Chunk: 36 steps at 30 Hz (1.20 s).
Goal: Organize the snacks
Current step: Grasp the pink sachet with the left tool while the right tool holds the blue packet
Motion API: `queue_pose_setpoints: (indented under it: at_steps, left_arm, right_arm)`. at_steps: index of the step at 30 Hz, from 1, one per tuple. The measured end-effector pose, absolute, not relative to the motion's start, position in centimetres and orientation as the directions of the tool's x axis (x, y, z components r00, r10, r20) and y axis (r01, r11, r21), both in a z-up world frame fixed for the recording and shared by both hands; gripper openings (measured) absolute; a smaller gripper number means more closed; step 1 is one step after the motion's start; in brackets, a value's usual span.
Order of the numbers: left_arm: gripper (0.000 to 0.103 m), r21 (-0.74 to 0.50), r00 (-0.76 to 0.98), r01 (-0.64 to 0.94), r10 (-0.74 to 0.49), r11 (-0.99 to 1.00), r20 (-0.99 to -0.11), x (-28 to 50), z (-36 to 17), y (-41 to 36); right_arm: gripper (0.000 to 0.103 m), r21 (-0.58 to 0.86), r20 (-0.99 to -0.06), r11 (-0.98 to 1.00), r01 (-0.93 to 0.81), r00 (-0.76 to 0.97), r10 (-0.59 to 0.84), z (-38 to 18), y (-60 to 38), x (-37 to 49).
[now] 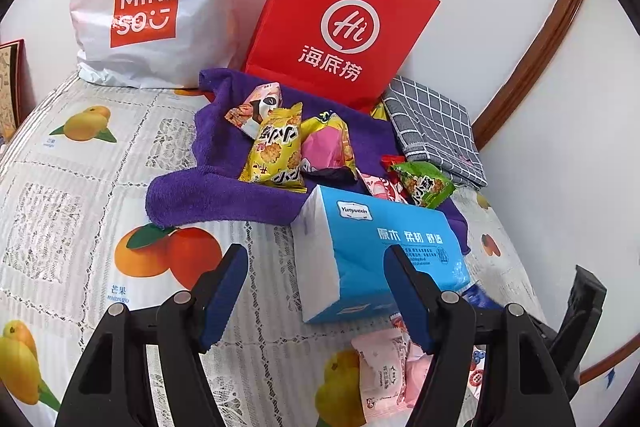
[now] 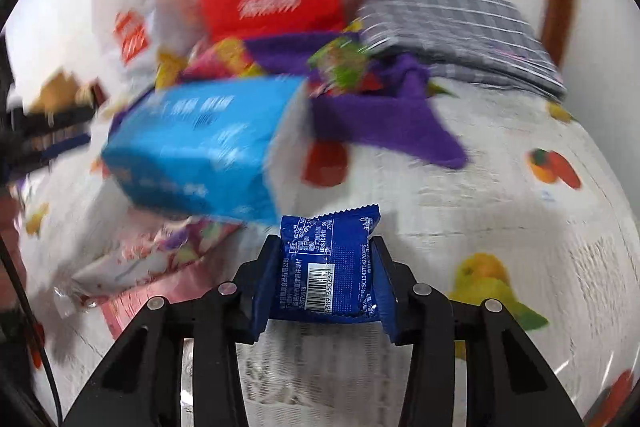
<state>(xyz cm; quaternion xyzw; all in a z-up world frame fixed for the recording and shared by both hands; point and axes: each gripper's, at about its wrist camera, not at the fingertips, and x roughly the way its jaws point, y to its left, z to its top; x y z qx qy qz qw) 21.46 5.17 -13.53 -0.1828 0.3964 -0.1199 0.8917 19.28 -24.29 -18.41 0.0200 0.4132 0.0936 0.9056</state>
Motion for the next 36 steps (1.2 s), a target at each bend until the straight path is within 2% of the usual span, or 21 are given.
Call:
queue_pose_setpoints:
  at_steps: [5,10,17,26,31,36]
  left_arm:
    - [0.068,-0.408,0.641,0.082,-0.361,0.909,-0.677,21.6,-13.8,4.4]
    - [0.068,-0.37,0.636,0.089,-0.339,0.925,-0.694,21.3,-14.0,3.5]
    - [0.068,-0.263,0.642,0.141,-0.291,0.954,-0.71,19.8,-13.8,1.5]
    - [0.068,-0.278,0.509,0.237,-0.363,0.931,-0.781,17.9,-16.8,-2.2]
    - [0.068,-0.22,0.502,0.243,-0.317,0.945,-0.805,17.5,-17.7,-3.5]
    - [0.068,-0.079,0.546,0.257,-0.212,0.963,-0.811,16.9,-18.2,-5.8]
  right_arm:
    - [0.044,0.003,-0.754,0.994,-0.108,0.653,0.073,-18.5,-25.5,19.4]
    - [0.045,0.027,-0.806,0.991,-0.129,0.584,0.098,-19.7,-25.3,20.7]
    - [0.046,0.036,-0.803,0.991,-0.131,0.586,0.107,-19.6,-25.4,20.3]
    - [0.046,0.03,-0.805,0.991,-0.128,0.585,0.1,-19.5,-25.3,20.5]
    - [0.046,0.033,-0.805,0.991,-0.127,0.585,0.102,-19.6,-25.3,20.4]
    - [0.047,0.036,-0.805,0.991,-0.129,0.584,0.105,-19.7,-25.3,20.4]
